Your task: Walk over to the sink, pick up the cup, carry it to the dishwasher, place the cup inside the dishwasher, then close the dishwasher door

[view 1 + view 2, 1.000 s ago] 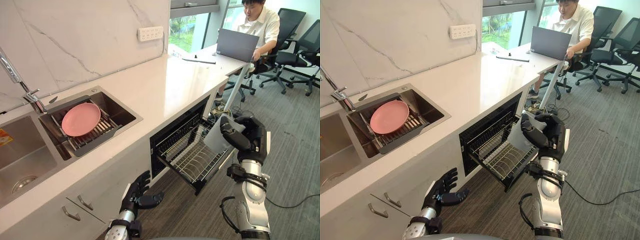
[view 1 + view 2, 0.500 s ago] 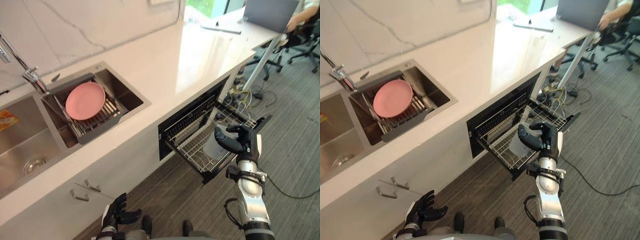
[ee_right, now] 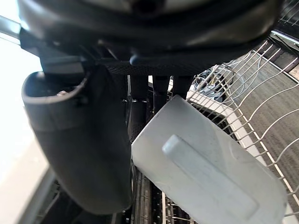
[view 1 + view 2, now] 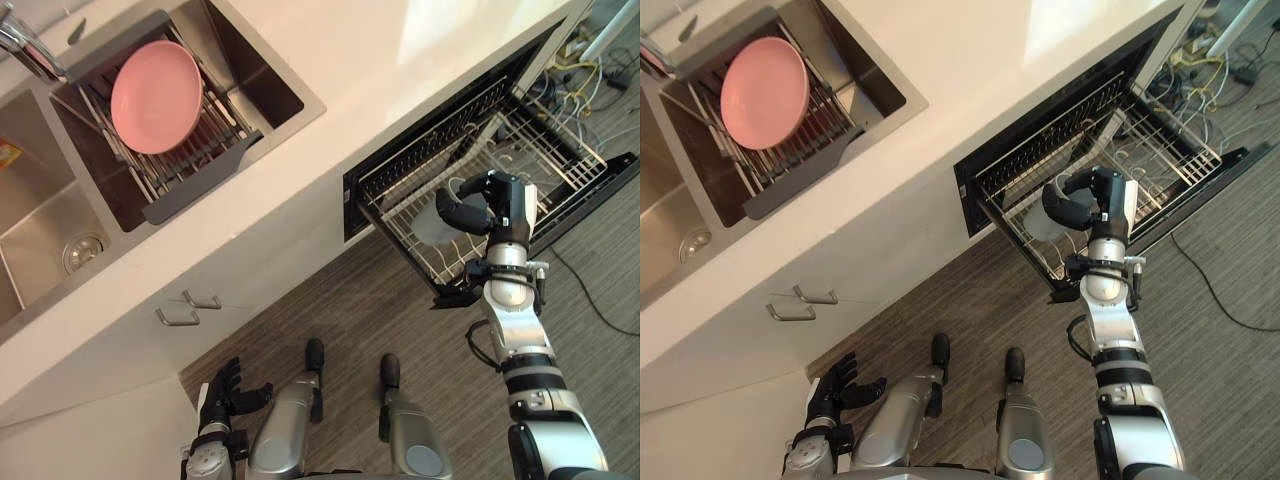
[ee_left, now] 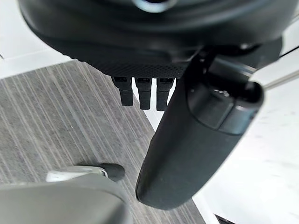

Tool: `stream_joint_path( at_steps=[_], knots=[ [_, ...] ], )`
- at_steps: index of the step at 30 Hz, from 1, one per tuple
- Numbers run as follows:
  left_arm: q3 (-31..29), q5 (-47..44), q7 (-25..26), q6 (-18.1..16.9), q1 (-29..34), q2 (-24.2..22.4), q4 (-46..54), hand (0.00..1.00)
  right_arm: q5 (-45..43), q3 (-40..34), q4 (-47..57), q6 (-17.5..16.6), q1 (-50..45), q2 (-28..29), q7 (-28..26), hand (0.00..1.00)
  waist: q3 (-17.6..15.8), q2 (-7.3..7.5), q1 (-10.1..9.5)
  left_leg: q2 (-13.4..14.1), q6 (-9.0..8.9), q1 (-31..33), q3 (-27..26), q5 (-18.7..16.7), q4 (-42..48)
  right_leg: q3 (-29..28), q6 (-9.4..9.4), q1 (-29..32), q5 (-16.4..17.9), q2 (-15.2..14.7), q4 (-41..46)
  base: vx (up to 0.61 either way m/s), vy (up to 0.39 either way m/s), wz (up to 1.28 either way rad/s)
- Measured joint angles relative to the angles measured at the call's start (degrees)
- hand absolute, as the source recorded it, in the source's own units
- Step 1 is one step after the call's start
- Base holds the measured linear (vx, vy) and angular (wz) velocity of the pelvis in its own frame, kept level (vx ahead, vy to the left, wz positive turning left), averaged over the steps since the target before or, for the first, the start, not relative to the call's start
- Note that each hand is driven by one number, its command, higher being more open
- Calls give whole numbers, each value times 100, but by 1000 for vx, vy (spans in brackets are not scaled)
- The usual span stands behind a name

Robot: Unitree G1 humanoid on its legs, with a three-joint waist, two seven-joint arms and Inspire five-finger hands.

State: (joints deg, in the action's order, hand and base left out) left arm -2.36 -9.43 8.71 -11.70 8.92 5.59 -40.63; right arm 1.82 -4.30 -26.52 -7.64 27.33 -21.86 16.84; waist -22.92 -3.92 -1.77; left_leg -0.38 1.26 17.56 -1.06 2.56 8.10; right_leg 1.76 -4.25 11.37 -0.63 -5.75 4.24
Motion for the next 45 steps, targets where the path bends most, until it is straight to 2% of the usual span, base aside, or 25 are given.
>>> stream_joint_path(
  at_steps=[10, 11, 25, 30, 36, 39, 45],
  knots=[
    [198, -75, 83, -191, -206, -23, -3, 90, 932, 369, -649, 198, 709, -237, 158, 30, -243, -53, -26, -42, 15, 107, 49, 143, -212, 25, 5, 186, -24, -25, 3, 1, 2, 1],
    [240, -79, 94, -192, -230, -21, -5, 90, 965, 372, -673, 204, 733, -237, 199, 90, -259, -61, -26, -51, 21, 108, 56, 161, -242, 30, 6, 194, -24, -31, 2, 0, 0, 0],
    [402, -78, 147, -213, -351, -149, -7, 90, 1181, 449, -894, 308, 855, -193, 368, 90, -272, -86, -24, -80, 40, 22, 87, 352, -491, 27, 22, 212, -60, -22, -9, -8, 2, 1],
    [403, -78, 148, -192, -351, -179, -8, 90, 866, 95, -774, 312, 714, 200, 420, 90, -273, -88, -27, -62, 23, -187, 56, 446, -715, 16, 24, 132, -59, -5, -10, -17, -10, -4],
    [386, -64, 138, -34, -350, -187, -105, 90, 607, -183, 1116, 307, -597, 745, 488, 90, -265, -78, -12, -35, -1, -635, 44, 494, -1026, 32, 41, -233, -33, 18, -143, 22, -8, -2],
    [325, -48, 114, 33, -350, -183, -249, 90, 609, -215, 1920, 282, -1193, 1032, 480, 90, -200, 3, 42, -12, -16, -884, 48, 499, -1137, 51, 42, -452, 4, 33, -188, 49, -19, -1],
    [25, 61, 34, 175, -271, -125, -503, 90, 612, -200, 3107, 93, -2494, 1626, 252, 90, 268, 358, 134, 36, -106, -1237, 147, 418, -1201, 169, 86, -857, 128, 67, -275, 56, -29, 7]
  ],
)
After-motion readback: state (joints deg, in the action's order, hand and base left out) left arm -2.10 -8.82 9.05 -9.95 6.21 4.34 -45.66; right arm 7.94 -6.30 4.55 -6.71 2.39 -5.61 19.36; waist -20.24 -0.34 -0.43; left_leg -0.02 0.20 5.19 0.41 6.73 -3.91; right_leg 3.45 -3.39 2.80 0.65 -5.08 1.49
